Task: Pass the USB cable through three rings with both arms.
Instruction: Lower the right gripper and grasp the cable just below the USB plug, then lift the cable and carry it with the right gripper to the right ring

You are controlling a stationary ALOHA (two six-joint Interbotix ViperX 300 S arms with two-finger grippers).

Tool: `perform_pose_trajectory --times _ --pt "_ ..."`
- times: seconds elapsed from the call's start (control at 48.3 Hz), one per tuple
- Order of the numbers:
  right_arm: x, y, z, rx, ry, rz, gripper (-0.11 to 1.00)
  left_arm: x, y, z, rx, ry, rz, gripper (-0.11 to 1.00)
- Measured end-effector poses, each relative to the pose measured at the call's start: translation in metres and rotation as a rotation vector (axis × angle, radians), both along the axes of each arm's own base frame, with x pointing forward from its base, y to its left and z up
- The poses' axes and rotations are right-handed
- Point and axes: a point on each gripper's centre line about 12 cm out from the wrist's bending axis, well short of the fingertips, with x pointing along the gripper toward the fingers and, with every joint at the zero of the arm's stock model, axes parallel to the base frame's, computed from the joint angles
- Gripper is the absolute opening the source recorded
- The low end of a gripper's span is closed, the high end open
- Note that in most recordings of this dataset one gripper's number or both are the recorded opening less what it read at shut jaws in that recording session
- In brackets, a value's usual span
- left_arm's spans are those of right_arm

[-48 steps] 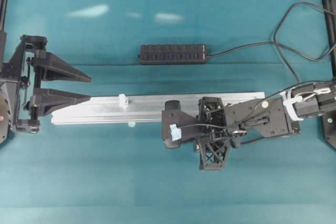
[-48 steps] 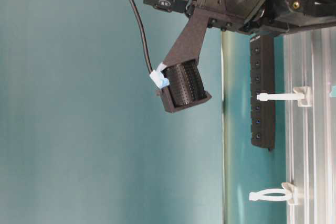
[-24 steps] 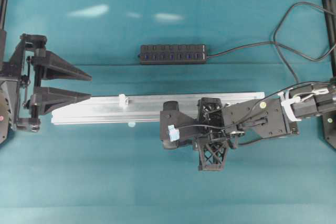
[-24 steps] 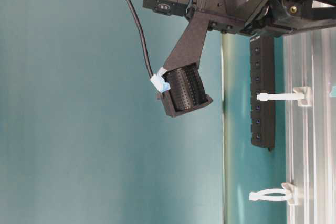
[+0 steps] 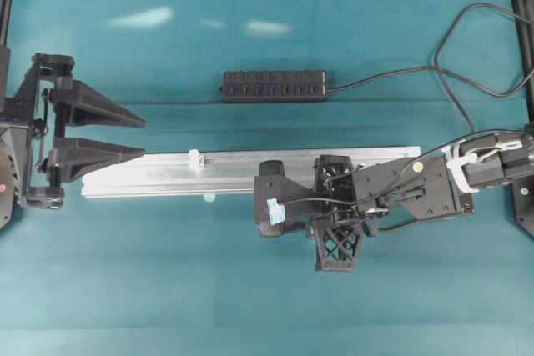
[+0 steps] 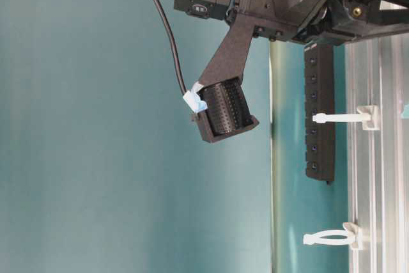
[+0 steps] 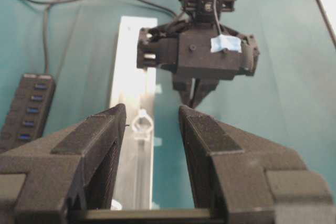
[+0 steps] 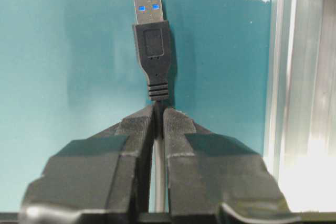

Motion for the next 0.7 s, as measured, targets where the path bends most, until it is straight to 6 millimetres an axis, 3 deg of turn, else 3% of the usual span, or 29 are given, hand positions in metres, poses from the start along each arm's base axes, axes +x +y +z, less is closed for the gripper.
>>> perform_pose_trajectory --times 0.704 --pt "0.0026 -0.0003 0.0025 -0.002 0.021 -0.003 -0.09 0.0 0.0004 0.0 0.0 0.0 0.002 0.47"
